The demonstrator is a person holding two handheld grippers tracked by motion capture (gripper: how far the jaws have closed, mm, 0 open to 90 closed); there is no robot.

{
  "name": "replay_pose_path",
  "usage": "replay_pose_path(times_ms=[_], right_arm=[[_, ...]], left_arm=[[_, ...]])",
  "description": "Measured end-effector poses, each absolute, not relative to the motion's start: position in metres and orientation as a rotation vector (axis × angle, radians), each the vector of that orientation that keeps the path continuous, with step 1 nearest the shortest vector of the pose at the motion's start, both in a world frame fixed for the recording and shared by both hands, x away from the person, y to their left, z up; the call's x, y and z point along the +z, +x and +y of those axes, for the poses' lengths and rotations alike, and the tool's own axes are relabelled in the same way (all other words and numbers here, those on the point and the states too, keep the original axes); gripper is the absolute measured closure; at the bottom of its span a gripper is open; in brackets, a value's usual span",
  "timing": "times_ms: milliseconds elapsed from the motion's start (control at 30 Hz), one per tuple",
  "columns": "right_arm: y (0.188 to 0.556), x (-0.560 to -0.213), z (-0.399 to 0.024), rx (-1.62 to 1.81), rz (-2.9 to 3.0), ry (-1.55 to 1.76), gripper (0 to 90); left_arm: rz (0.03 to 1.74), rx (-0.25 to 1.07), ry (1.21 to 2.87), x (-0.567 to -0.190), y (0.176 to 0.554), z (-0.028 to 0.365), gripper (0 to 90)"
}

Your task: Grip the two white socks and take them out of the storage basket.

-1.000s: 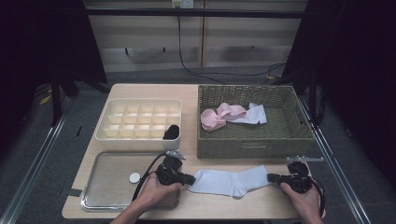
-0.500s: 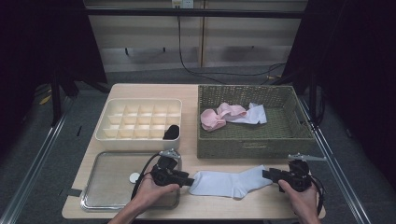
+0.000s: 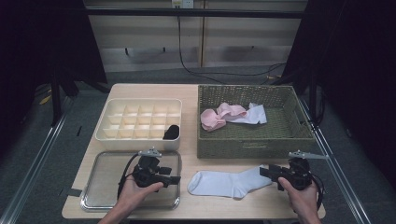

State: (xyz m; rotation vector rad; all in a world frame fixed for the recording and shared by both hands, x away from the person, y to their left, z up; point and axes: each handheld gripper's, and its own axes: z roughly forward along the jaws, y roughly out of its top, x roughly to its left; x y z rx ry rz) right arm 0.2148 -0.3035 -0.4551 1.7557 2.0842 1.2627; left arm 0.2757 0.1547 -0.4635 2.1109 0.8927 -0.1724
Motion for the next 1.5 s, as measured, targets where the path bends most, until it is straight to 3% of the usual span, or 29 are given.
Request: replay_pose_path(times_ms=[167, 300, 700, 800, 1033, 1500], right_arm=[[0.217, -0.449, -0.299, 1.290, 2.093, 1.722, 45.8], [0.219, -0.443, -0.293, 1.309, 2.101, 1.702, 45.8], [0.229, -0.425, -0.281, 1.341, 2.140, 1.650, 45.1], [0.231, -0.420, -0.278, 1.365, 2.147, 1.624, 45.1], [0.238, -0.409, -0.278, 1.382, 2.146, 1.610, 44.5], [0.274, -0.381, -0.288, 1.428, 2.096, 1.620, 43.0]], left_arm=[[0.930, -0.078, 2.085, -0.463, 0.269, 0.169, 41.3], [0.934, -0.089, 2.065, -0.464, 0.265, 0.177, 43.2], [0.966, -0.080, 2.013, -0.467, 0.262, 0.207, 37.8], [0.958, -0.079, 1.983, -0.464, 0.264, 0.215, 42.2], [0.966, -0.034, 1.988, -0.461, 0.266, 0.224, 43.3], [0.982, -0.103, 1.956, -0.467, 0.269, 0.225, 38.8]])
